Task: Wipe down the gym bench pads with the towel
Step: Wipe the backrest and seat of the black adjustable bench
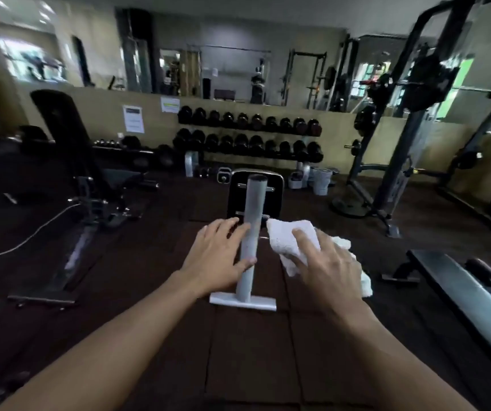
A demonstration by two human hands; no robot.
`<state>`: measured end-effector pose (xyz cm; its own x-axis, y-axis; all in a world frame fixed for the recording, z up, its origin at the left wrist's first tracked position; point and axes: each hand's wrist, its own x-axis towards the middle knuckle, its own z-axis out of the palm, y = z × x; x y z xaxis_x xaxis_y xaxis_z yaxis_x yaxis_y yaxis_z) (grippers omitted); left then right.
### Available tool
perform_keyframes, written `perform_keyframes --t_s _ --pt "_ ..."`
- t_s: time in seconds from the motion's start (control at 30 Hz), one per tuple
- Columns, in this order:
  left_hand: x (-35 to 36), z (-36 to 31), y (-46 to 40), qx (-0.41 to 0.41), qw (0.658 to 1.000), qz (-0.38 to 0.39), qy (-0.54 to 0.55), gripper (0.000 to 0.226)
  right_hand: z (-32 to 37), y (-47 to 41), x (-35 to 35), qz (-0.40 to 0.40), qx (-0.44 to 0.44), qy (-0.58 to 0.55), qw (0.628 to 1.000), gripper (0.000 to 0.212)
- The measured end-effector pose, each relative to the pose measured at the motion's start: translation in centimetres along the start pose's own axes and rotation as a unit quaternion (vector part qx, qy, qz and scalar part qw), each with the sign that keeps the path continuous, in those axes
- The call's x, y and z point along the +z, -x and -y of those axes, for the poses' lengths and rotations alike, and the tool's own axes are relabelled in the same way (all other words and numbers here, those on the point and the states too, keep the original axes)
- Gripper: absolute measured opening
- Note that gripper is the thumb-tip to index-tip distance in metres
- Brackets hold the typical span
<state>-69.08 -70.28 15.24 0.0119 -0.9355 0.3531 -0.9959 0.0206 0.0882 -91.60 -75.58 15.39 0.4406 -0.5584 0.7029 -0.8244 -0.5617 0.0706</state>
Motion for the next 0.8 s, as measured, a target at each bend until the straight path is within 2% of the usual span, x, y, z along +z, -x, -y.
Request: perform_keyframes --t_s 0.1,0.2,0.33,0.47,0.57,0.63,0.7,0.8 --pt "0.4 4.6 -3.0 -0.069 0.997 0.003 -0.021 0.082 1.1 -6.3 5.7 0.029 -0.039 -0.061 0.997 0.054" --pt "1.5 9.8 -5.2 -0.137 0.990 0.003 -0.046 0.082 2.7 -12.1 11.7 0.008 -0.104 -0.099 0.990 0.048" --pt "3.8 17.6 -8.3 -0.220 0.974 -0.008 -0.061 0.082 6.7 -19.6 20.4 0.038 -0.136 -0.138 0.980 0.057" --pt "6.2 26.2 -12.5 -0.283 0.957 -0.004 -0.054 0.079 11.2 -26.9 29.0 0.033 -0.182 -0.160 0.970 0.051" --pt "6.2 31.6 -16.4 -0.304 0.951 0.016 -0.059 0.078 13.9 -32.4 33.9 0.045 -0.199 -0.171 0.964 0.063" --pt "5.9 35.6 -19.6 -0.316 0.946 0.003 -0.070 0.077 15.8 -36.7 36.9 0.029 -0.209 -0.171 0.963 0.070" --pt "5.5 39.5 -22.7 -0.325 0.943 -0.001 -0.070 0.079 17.8 -41.0 40.0 0.031 -0.212 -0.177 0.961 0.067" --pt "6.1 45.5 -26.9 -0.339 0.938 0.000 -0.077 0.080 20.7 -46.6 44.9 -0.010 -0.228 -0.184 0.956 0.054"
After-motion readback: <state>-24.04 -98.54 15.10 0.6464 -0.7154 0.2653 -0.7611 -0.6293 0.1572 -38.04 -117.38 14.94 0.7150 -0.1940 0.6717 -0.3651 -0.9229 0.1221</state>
